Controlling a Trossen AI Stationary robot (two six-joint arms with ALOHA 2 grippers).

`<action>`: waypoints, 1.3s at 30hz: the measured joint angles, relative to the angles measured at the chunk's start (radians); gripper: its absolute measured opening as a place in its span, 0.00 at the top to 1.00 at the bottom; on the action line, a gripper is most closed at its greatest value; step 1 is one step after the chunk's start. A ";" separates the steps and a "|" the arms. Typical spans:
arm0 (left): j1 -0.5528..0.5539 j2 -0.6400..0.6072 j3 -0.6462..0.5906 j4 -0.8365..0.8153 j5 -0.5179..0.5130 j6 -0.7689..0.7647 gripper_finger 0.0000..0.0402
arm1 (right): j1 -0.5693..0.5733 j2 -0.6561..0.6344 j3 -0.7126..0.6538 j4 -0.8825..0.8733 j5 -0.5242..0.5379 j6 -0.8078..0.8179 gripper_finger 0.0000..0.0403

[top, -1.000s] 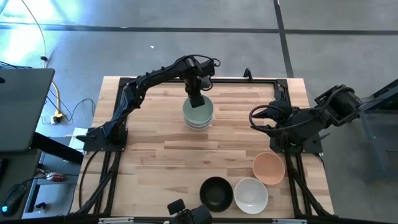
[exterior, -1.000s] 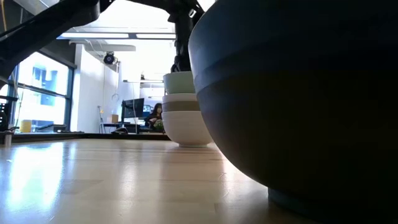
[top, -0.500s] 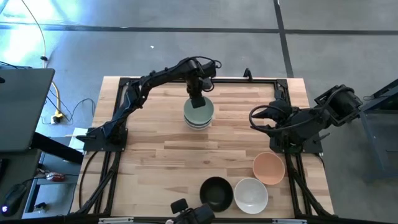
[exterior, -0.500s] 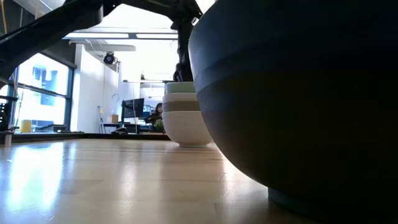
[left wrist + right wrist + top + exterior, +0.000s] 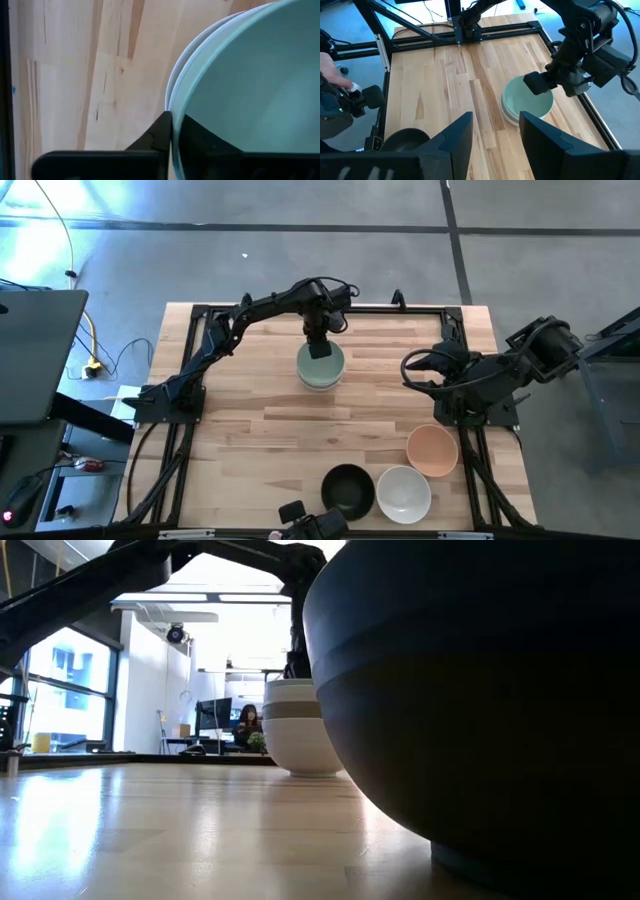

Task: Nest bowls inside each other
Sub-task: Stack the light green bowl on the white bowl, then stack the black bowl on the light green bowl

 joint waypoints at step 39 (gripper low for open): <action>-0.113 -0.413 0.051 -0.058 0.096 0.088 0.49 | -0.053 0.191 0.000 0.000 -0.438 0.228 0.62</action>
